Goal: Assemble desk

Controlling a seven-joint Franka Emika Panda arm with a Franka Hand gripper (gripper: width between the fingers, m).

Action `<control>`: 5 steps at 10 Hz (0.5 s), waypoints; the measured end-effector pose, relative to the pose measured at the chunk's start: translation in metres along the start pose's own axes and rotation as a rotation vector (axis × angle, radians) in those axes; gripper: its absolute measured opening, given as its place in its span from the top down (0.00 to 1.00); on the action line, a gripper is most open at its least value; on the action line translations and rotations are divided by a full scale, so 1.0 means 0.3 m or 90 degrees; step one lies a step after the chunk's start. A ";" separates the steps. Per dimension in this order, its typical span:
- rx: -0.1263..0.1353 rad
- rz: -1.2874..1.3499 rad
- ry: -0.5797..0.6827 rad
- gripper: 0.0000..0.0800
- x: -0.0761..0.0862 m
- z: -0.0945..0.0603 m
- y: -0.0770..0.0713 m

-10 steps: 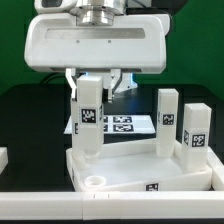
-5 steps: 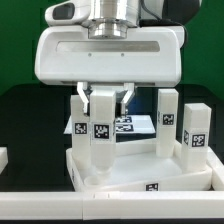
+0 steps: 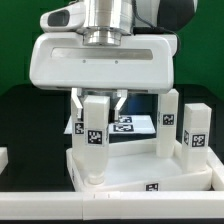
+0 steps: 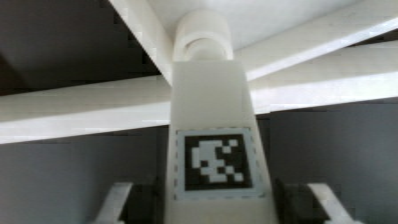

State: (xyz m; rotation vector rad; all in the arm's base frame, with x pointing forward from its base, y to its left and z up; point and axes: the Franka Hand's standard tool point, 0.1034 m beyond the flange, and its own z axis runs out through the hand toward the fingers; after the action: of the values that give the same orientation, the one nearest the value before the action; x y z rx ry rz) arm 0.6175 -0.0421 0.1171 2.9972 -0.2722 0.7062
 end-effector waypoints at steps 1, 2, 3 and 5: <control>0.000 0.001 -0.001 0.64 0.000 -0.001 0.004; -0.002 0.001 -0.001 0.64 -0.004 0.006 0.008; -0.003 0.000 -0.001 0.64 -0.011 0.014 0.003; -0.006 -0.002 0.000 0.64 -0.020 0.028 0.007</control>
Offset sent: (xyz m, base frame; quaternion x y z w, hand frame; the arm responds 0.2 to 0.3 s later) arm -0.0008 0.0083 -0.0129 0.0149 0.0084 0.0258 0.9995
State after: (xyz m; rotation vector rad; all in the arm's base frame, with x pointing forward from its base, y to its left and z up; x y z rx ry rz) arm 0.6155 -0.0439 0.1068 2.9888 -0.2709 0.7019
